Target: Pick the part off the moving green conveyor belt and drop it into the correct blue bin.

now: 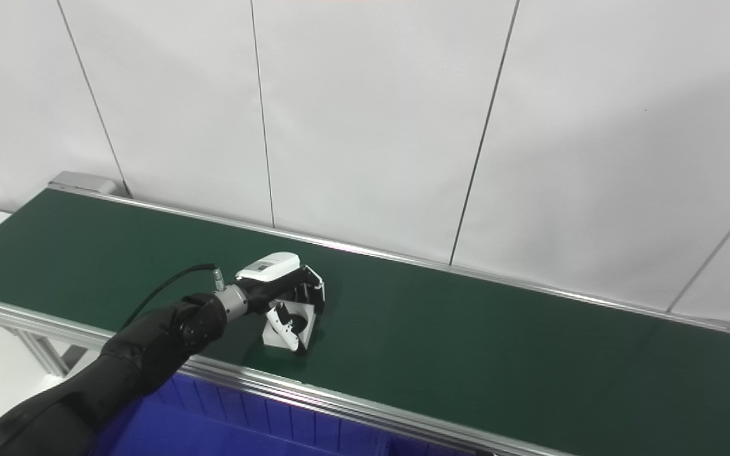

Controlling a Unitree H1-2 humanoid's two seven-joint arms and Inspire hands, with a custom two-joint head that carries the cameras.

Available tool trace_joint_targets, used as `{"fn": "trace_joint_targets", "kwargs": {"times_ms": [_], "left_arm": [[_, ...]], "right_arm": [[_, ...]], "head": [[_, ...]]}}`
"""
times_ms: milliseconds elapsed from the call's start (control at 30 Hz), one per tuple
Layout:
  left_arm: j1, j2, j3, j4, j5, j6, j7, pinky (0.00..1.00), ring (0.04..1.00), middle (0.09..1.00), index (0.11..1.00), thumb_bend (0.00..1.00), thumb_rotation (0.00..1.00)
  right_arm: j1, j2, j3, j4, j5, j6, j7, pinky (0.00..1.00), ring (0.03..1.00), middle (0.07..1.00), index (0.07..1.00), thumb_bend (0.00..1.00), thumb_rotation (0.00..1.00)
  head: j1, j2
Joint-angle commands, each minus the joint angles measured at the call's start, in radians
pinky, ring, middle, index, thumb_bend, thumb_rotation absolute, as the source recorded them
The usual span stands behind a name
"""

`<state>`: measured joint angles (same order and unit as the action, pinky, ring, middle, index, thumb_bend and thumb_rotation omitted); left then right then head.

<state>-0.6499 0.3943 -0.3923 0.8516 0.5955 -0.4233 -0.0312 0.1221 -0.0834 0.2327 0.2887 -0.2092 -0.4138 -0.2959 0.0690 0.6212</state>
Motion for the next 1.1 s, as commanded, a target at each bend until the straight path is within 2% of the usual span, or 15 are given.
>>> {"fn": "trace_joint_targets", "kwargs": {"times_ms": [0,200,300,467,667,833,933,1067], "left_arm": [[-0.003,0.016,0.01,-0.018,-0.004,-0.015,0.027,0.45,0.439,0.488,0.473,0.48,0.0],[0.047,0.03,0.045,-0.16,-0.035,0.006,-0.006,0.45,0.439,0.489,0.474,0.48,0.0],[0.083,0.042,0.072,-0.287,-0.056,0.037,-0.046,0.43,0.432,0.484,0.485,0.48,0.0],[0.14,0.043,0.137,-0.477,-0.166,0.058,-0.124,0.43,0.427,0.482,0.495,0.48,0.0],[0.209,0.033,0.188,-0.654,-0.262,0.043,-0.159,0.42,0.431,0.483,0.5,0.48,0.0],[0.264,0.008,0.223,-0.762,-0.348,0.049,-0.177,0.42,0.428,0.481,0.507,0.48,0.0],[0.3,-0.006,0.239,-0.824,-0.395,0.067,-0.189,0.38,0.436,0.483,0.507,0.48,0.0],[0.355,-0.014,0.241,-0.9,-0.442,0.085,-0.214,0.37,0.433,0.484,0.504,0.48,0.0]], "right_arm": [[-0.001,0.003,-0.006,-0.035,-0.005,-0.056,-0.005,0.55,0.678,0.723,0.723,0.67,0.05],[0.002,0.005,-0.008,-0.04,-0.004,-0.056,0.0,0.55,0.678,0.725,0.729,0.66,0.06],[-0.001,0.005,-0.003,-0.037,-0.006,-0.056,-0.002,0.55,0.674,0.724,0.726,0.66,0.06],[-0.001,0.011,0.0,-0.033,-0.009,-0.056,-0.006,0.55,0.675,0.723,0.725,0.66,0.05],[0.005,0.014,0.008,-0.034,-0.01,-0.056,-0.008,0.56,0.676,0.72,0.722,0.66,0.02],[0.013,0.018,0.009,-0.041,-0.017,-0.055,-0.008,0.55,0.674,0.721,0.723,0.65,0.02],[0.019,0.022,0.007,-0.047,-0.011,-0.055,-0.001,0.55,0.673,0.72,0.725,0.66,0.06],[0.022,0.024,0.008,-0.052,-0.005,-0.055,0.008,0.56,0.675,0.724,0.727,0.66,0.03]], "head": [[0.004,0.001],[0.008,0.001],[0.006,0.002],[-0.001,0.003],[-0.01,0.006],[-0.02,0.02],[-0.026,0.027],[-0.042,0.043]]}}
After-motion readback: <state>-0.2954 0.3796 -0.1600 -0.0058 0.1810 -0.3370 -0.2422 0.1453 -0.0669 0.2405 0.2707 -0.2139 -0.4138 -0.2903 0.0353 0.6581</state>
